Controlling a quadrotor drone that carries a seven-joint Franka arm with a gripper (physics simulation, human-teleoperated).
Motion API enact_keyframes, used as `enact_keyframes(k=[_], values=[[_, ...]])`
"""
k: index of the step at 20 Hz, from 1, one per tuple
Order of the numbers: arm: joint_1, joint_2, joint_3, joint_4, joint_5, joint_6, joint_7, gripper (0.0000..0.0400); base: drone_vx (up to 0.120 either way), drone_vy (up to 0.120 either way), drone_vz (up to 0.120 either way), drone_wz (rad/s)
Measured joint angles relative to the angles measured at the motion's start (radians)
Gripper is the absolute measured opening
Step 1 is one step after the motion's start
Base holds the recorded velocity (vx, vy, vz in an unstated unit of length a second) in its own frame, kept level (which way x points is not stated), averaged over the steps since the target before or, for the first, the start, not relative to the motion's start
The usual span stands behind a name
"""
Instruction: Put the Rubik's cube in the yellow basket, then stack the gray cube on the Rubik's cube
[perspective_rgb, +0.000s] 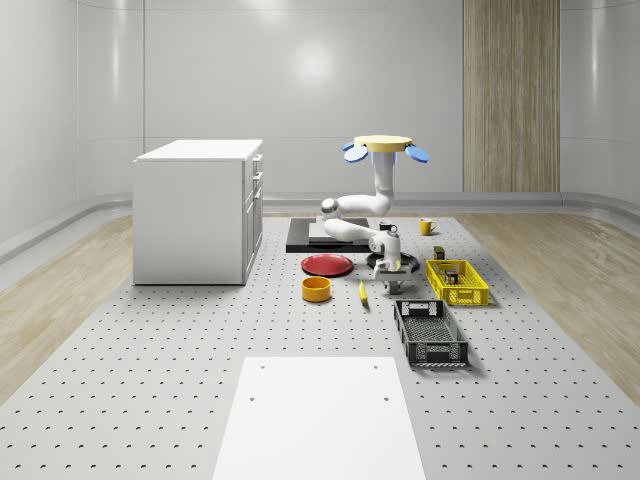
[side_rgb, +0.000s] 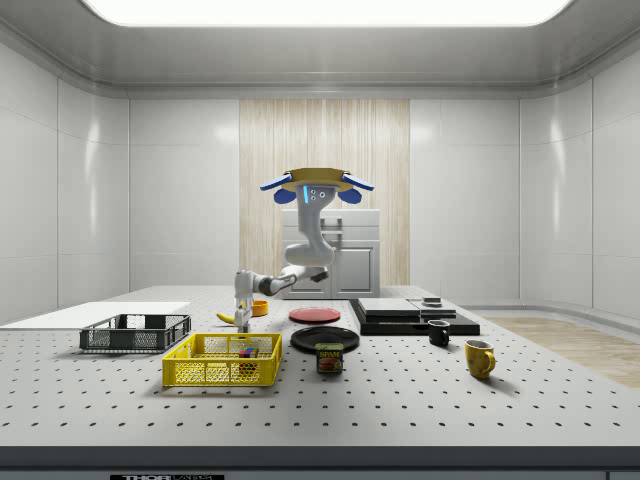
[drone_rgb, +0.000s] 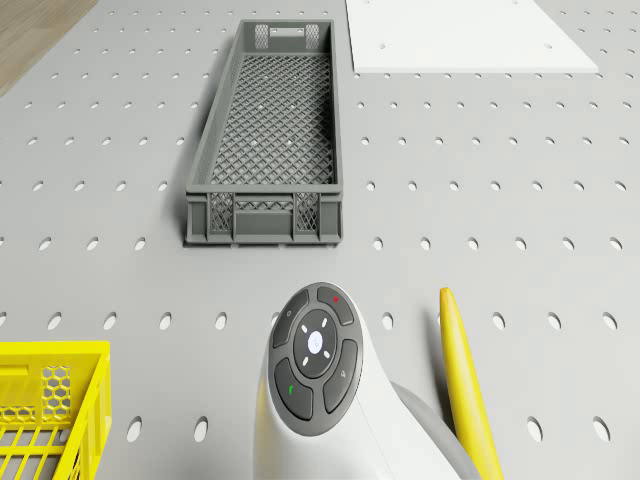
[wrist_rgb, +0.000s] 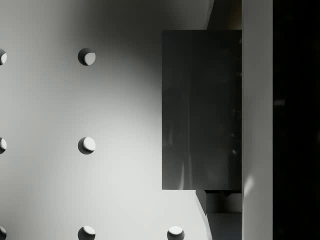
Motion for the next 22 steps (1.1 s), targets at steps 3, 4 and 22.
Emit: enact_keyframes(k=[3, 4, 22], values=[[0.002, 0.002, -0.001, 0.0, -0.002, -0.002, -0.001, 0.0268, 0.0, 0.0, 0.0, 0.0], [0.003, 0.003, -0.001, -0.001, -0.002, -0.003, -0.002, 0.0265, 0.0, 0.0, 0.0, 0.0], [0.026, 0.004, 0.089, -0.047, 0.079, -0.056, -0.001, 0.0251, -0.016, 0.013, 0.064, 0.0]])
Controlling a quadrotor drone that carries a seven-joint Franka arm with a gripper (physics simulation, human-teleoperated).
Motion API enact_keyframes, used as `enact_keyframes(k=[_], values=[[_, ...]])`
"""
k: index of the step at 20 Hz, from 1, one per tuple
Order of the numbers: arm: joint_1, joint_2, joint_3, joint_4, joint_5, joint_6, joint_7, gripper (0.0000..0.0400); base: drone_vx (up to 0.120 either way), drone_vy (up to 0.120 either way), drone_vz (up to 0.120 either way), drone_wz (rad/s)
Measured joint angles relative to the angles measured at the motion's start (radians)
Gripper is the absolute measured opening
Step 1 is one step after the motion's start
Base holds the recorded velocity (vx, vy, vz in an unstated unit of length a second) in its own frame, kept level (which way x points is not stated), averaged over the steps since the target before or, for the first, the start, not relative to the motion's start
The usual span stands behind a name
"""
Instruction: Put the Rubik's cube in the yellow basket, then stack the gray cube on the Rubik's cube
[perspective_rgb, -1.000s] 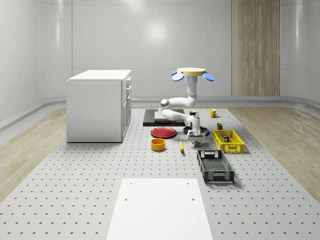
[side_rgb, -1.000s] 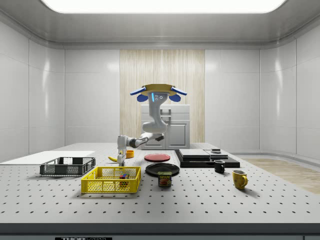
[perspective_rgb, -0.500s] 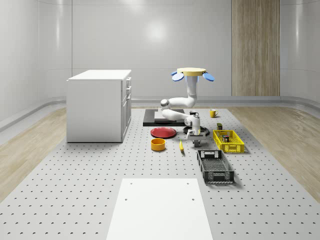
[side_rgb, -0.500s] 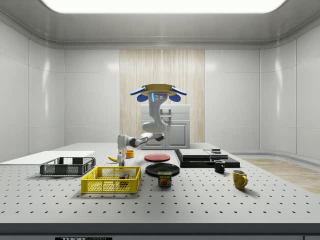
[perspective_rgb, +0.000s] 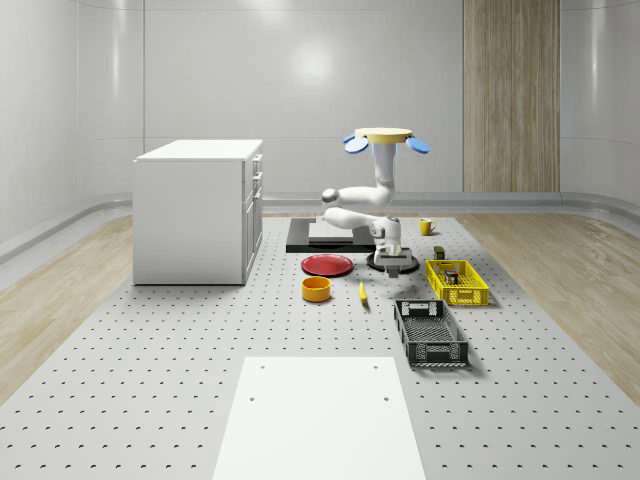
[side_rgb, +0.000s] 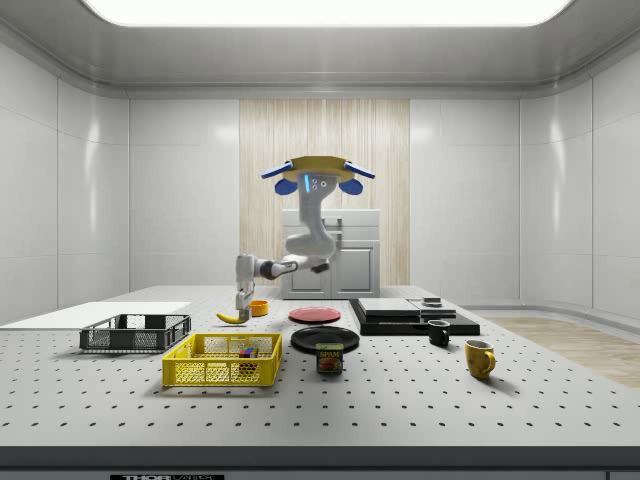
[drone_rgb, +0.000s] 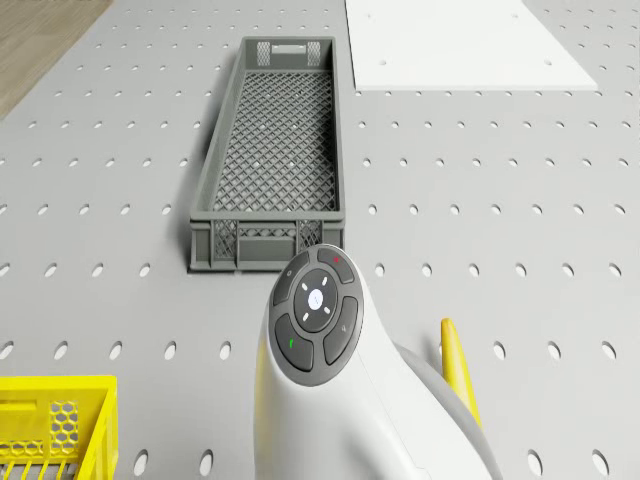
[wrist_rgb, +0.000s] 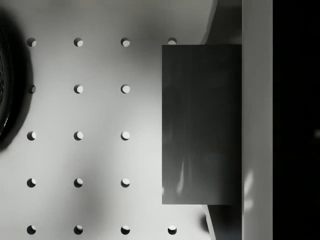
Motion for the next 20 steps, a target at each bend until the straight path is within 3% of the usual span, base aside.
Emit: enact_keyframes(k=[3, 15, 20], values=[[0.001, -0.001, 0.005, -0.002, 0.005, -0.002, 0.0, 0.0251, -0.12, 0.12, 0.12, 0.0], [0.0, -0.003, 0.01, -0.004, 0.011, -0.002, 0.002, 0.0251, -0.12, 0.12, 0.0, 0.0], [0.0, -0.004, 0.011, -0.004, 0.011, -0.001, 0.002, 0.0251, -0.008, 0.12, 0.0, 0.0]])
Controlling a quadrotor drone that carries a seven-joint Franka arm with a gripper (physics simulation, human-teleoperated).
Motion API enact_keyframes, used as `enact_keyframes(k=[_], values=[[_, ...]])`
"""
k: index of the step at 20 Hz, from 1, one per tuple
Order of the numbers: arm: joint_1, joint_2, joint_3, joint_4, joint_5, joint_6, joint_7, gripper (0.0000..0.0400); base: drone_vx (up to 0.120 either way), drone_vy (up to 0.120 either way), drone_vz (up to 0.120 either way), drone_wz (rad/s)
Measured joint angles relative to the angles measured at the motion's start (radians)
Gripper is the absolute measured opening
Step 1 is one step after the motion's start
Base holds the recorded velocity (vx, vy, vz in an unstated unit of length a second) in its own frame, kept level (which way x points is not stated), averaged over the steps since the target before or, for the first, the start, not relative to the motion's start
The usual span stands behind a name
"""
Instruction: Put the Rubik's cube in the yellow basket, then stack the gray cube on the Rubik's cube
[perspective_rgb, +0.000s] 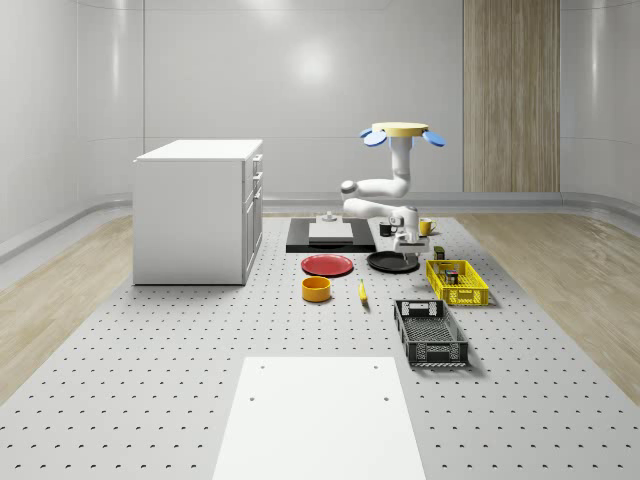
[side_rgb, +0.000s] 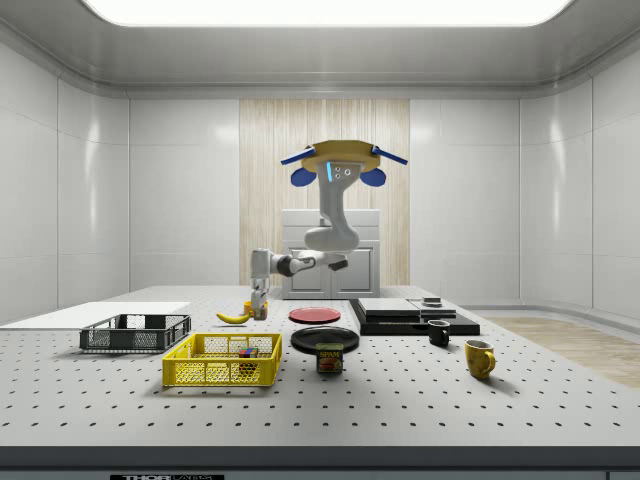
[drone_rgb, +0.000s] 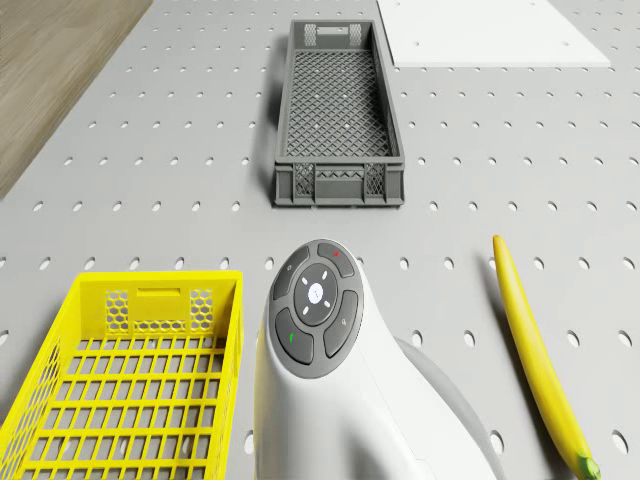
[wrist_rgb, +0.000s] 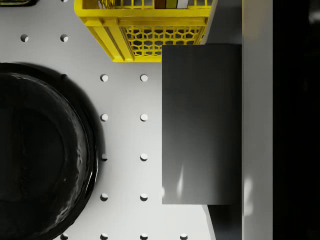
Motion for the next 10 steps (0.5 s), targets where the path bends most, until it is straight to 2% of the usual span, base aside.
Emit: enact_keyframes(k=[10], values=[[-0.001, -0.002, 0.0, 0.0, 0.001, 0.002, 0.001, 0.0251, 0.0, 0.12, 0.0, 0.0]])
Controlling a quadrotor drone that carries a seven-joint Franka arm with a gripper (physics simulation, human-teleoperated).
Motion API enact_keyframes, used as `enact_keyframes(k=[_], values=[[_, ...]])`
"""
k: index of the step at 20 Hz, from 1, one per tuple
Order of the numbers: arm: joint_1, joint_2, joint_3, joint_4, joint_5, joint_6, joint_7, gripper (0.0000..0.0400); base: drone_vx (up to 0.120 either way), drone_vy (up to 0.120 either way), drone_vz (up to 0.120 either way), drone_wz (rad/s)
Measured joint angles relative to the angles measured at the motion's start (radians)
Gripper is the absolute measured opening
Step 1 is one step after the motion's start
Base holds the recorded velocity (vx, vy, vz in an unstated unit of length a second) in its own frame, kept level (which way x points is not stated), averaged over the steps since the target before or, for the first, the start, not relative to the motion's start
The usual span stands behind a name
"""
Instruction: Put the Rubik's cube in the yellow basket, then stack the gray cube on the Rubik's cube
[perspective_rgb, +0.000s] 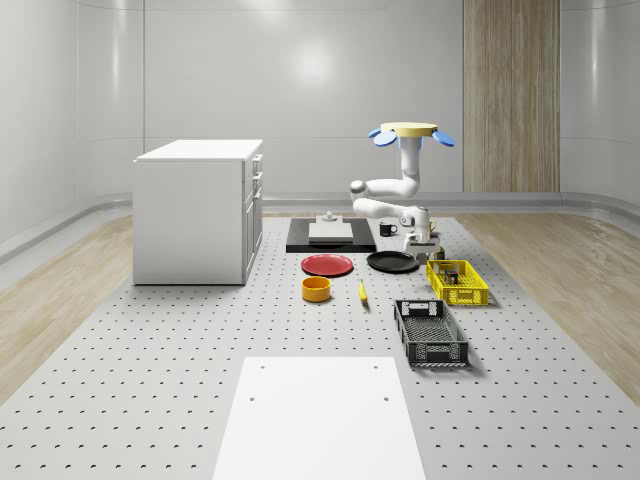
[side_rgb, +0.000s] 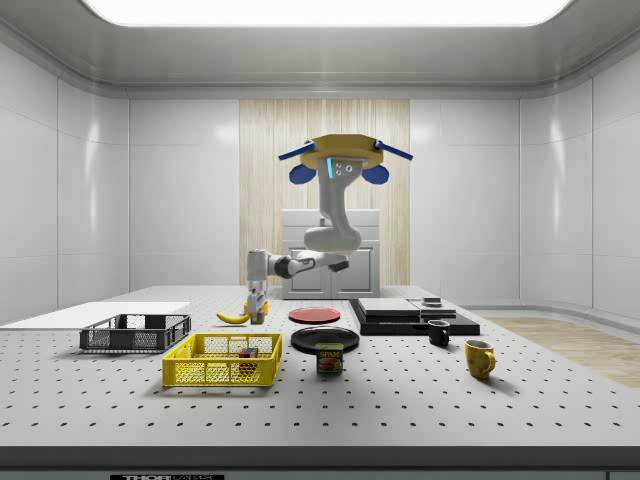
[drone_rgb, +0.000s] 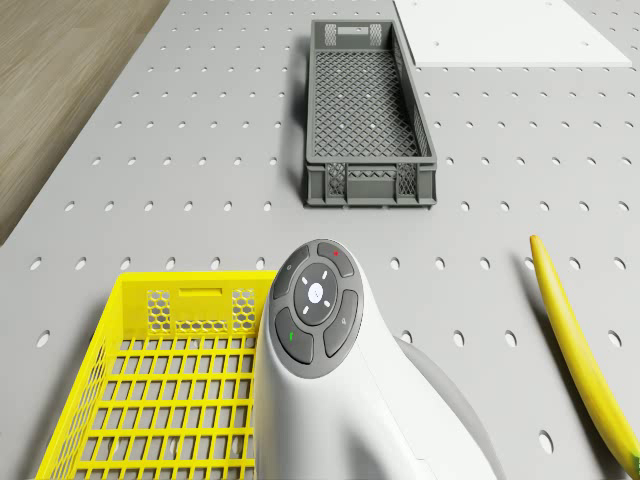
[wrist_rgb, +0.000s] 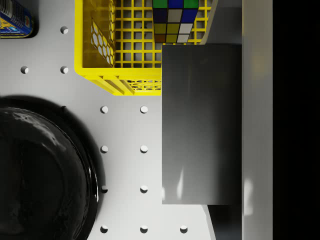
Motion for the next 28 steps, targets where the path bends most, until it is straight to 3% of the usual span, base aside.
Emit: enact_keyframes(k=[24, 28], values=[[-0.002, -0.004, 0.001, 0.0, 0.002, 0.004, 0.001, 0.0251, -0.008, 0.12, -0.013, 0.0], [-0.002, -0.004, 0.0, 0.0, 0.002, 0.004, 0.002, 0.0251, 0.0, 0.02, 0.0, 0.0]])
